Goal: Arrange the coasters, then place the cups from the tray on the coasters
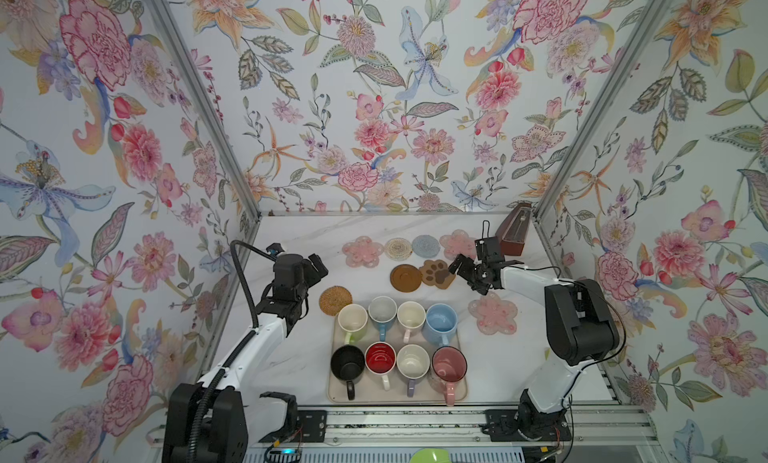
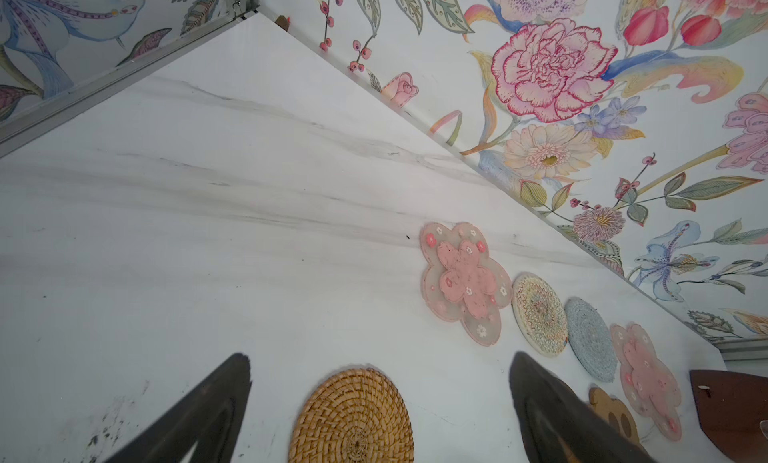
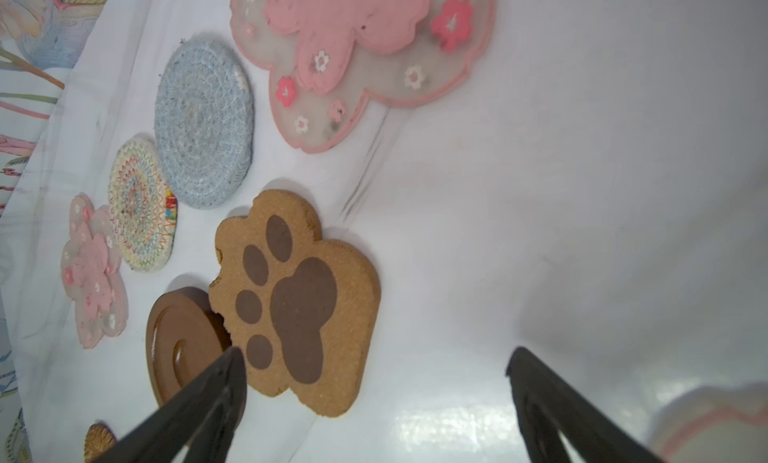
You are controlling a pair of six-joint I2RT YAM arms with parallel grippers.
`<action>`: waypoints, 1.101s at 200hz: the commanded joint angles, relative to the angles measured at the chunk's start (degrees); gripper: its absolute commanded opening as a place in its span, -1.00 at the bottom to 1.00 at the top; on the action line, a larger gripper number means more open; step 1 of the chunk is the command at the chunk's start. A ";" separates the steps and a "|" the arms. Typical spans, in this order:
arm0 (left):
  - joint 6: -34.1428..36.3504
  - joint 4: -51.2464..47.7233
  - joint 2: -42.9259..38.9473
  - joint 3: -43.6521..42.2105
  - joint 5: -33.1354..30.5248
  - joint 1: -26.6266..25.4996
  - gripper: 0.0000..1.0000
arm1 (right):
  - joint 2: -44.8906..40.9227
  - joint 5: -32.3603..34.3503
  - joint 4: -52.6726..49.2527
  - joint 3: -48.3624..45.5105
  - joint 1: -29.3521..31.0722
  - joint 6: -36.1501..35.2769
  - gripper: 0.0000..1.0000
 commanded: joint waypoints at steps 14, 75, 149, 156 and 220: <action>0.21 -2.67 -1.72 -1.18 -0.09 0.95 0.98 | 2.36 1.40 -1.91 3.40 -0.36 -2.48 0.99; 0.21 -6.62 -4.55 -2.55 -1.45 1.69 0.98 | 9.33 0.17 -2.78 10.89 1.31 -4.24 0.99; -0.51 -7.76 -5.44 -2.49 -1.92 2.02 0.98 | 14.44 -1.98 -4.97 16.32 3.81 -7.94 0.98; -0.45 -7.76 -5.44 -2.50 -1.85 2.05 0.98 | 14.86 -2.13 -5.28 16.76 4.01 -8.24 0.98; -0.27 -7.49 -4.91 -2.32 -1.58 2.14 0.98 | 16.56 -1.60 -7.25 18.31 5.66 -9.52 0.99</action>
